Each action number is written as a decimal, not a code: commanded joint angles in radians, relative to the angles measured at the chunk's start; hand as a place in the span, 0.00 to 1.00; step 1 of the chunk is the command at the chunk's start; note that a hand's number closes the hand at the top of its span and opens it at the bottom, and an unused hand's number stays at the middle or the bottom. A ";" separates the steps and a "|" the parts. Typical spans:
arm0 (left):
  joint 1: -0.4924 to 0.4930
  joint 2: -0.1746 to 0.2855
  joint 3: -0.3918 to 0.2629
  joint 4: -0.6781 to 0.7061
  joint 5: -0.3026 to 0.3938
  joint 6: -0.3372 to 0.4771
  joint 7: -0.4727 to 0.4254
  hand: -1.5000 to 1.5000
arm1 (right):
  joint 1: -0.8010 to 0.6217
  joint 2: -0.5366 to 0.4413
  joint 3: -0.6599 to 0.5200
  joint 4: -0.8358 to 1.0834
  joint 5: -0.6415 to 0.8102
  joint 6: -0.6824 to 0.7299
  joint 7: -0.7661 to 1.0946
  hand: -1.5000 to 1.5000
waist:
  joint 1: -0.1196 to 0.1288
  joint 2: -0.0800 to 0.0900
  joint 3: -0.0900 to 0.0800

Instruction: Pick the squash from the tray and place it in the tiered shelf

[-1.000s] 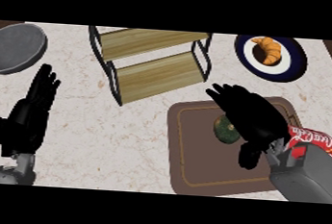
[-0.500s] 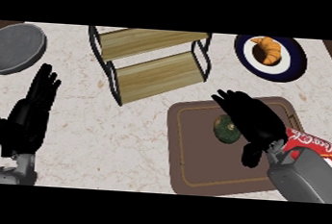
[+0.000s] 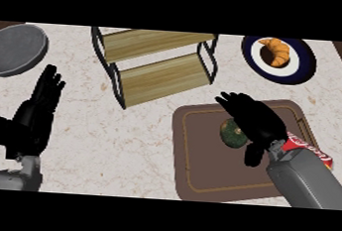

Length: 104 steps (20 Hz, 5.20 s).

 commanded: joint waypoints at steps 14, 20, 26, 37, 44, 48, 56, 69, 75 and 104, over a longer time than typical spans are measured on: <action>0.095 -0.037 0.058 -0.097 -0.026 -0.101 0.009 0.50 | -0.003 0.125 -0.047 0.229 0.198 -0.037 -0.170 1.00 | 0.004 0.000 0.000; 0.050 -0.054 0.082 0.002 -0.056 -0.092 -0.030 0.50 | -0.012 0.099 -0.047 0.264 0.294 -0.199 -0.280 1.00 | 0.001 0.001 0.000; 0.040 -0.053 0.056 -0.040 -0.057 -0.094 0.005 0.50 | 0.099 0.379 0.168 0.138 0.240 -0.110 0.258 1.00 | 0.028 -0.001 0.000; -0.030 -0.081 0.048 -0.019 -0.082 -0.059 0.054 0.50 | -0.002 0.385 0.430 -0.127 -0.094 -0.261 0.660 1.00 | 0.016 -0.001 0.000; 0.030 -0.082 0.056 -0.016 -0.057 -0.094 0.002 0.50 | -0.115 0.387 0.383 -0.373 -0.125 -0.502 0.871 1.00 | 0.011 -0.005 -0.001; 0.031 -0.063 0.095 0.000 -0.042 -0.102 -0.014 0.50 | -0.272 0.387 0.300 -0.441 -0.053 -0.465 1.032 1.00 | 0.004 -0.007 -0.002; 0.014 -0.058 0.115 0.022 -0.038 -0.121 -0.030 0.50 | -0.397 0.386 0.168 -0.358 -0.035 -0.427 1.037 1.00 | 0.001 -0.002 -0.001; -0.020 -0.065 0.105 -0.043 -0.064 -0.107 0.069 0.50 | -0.518 0.387 -0.031 0.069 -0.070 -0.662 0.759 1.00 | 0.017 0.003 0.000; 0.006 -0.118 0.055 -0.004 -0.128 -0.080 0.009 0.50 | -0.557 0.387 -0.088 0.294 -0.097 -0.808 0.573 1.00 | 0.017 0.005 -0.001; -0.027 -0.100 0.128 0.032 -0.077 -0.152 0.000 0.50 | -0.812 0.387 -0.283 0.864 -0.612 -1.022 -0.020 0.00 | 0.019 0.006 0.000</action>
